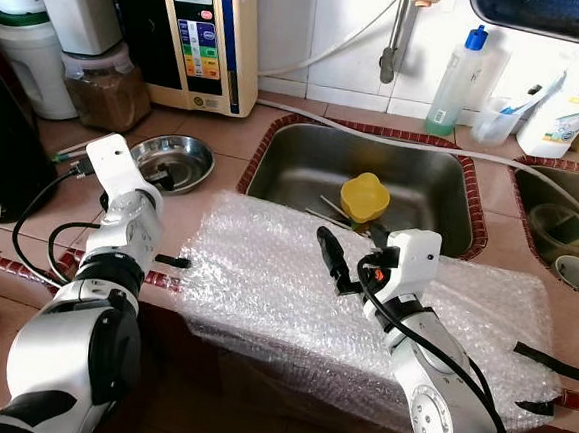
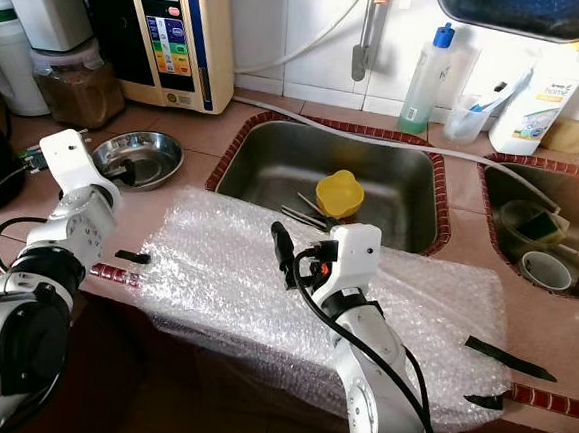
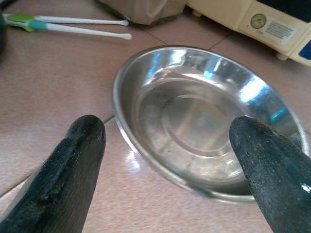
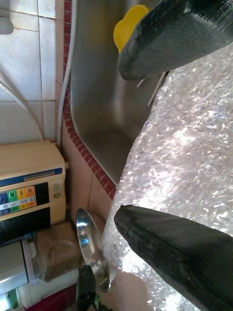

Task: Kitchen organization

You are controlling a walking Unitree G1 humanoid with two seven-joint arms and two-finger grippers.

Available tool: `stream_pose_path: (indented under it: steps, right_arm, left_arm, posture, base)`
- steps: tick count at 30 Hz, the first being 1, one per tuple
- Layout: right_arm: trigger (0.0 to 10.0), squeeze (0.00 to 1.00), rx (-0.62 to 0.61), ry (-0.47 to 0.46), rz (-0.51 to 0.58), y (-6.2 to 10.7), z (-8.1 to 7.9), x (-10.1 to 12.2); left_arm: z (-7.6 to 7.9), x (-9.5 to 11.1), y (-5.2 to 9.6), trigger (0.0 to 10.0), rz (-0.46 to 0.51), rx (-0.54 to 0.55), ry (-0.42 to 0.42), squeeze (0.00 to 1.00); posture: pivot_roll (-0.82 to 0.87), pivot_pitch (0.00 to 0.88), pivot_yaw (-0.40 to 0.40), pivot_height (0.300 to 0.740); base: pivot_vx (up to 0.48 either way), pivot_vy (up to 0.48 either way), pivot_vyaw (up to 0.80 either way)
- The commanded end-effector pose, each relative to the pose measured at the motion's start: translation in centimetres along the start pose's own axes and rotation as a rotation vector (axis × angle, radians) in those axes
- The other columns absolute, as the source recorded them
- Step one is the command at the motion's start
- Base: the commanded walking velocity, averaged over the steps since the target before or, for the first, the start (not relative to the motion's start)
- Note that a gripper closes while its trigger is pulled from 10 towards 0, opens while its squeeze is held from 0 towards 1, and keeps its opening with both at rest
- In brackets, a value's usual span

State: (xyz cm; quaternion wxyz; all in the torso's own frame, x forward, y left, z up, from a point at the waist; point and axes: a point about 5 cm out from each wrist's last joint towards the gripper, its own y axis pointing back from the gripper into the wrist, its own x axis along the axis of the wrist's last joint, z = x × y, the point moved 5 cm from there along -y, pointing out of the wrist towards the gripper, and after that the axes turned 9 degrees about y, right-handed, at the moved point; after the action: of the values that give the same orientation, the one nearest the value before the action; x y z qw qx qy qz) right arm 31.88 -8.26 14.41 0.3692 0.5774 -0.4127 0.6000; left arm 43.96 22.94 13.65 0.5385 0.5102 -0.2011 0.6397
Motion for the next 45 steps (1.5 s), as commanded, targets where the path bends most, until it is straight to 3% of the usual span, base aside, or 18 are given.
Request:
stream_pose_path:
  steps: [1, 18, 24, 39, 40, 41, 42, 45]
  right_arm:
    - [10.0, 0.0, 0.005, 0.006, 0.003, 0.1, -0.3, 0.4]
    - [10.0, 0.0, -0.013, -0.006, -0.004, 0.4, -0.4, 0.3]
    - [10.0, 0.0, -0.022, -0.009, -0.018, 0.7, -0.6, 0.0]
    - [10.0, 0.0, -0.049, -0.003, -0.026, 1.3, -0.2, -0.1]
    - [10.0, 0.0, -0.044, -0.005, -0.031, 1.3, -0.3, -0.2]
    - [10.0, 0.0, -0.042, -0.006, -0.033, 1.3, -0.3, -0.3]
    - [10.0, 0.0, -0.039, -0.007, -0.035, 1.3, -0.3, -0.4]
    - [10.0, 0.0, -0.024, -0.003, -0.042, 1.2, -0.6, -0.5]
  left_arm:
    - [0.0, 0.9, -0.2, 10.0, 0.006, 0.014, 0.012, 0.0]
    - [0.6, -0.4, -0.1, 10.0, -0.095, 0.046, 0.103, 0.0]
    - [-1.2, -2.0, 0.0, 10.0, -0.163, 0.11, 0.158, 0.0]
    - [-1.7, -3.1, 0.1, 10.0, -0.183, 0.114, 0.138, 0.0]
    - [-2.0, -3.2, 0.1, 2.0, -0.186, 0.123, 0.147, 0.0]
    - [-2.2, -3.3, 0.1, 2.0, -0.187, 0.129, 0.151, 0.0]
    - [-2.4, -3.5, 0.1, 0.4, -0.189, 0.135, 0.156, 0.0]
    - [-3.0, -3.7, 0.2, 0.0, -0.197, 0.151, 0.16, 0.0]
  posture:
    - [-0.05, 0.0, 0.091, 0.74]
    - [-0.06, 0.0, 0.125, 0.74]
    - [-0.1, 0.0, 0.156, 0.74]
    - [-0.13, 0.0, 0.173, 0.74]
    - [-0.11, 0.0, 0.155, 0.74]
    - [-0.11, 0.0, 0.155, 0.74]
    - [-0.1, 0.0, 0.148, 0.74]
    - [-0.1, 0.0, 0.138, 0.74]
  base:
    - [0.0, 0.0, 0.0]
    - [0.0, 0.0, 0.0]
    - [0.0, 0.0, 0.0]
    - [0.0, 0.0, 0.0]
    - [0.0, 0.0, 0.0]
    - [0.0, 0.0, 0.0]
    - [0.0, 0.0, 0.0]
    - [0.0, 0.0, 0.0]
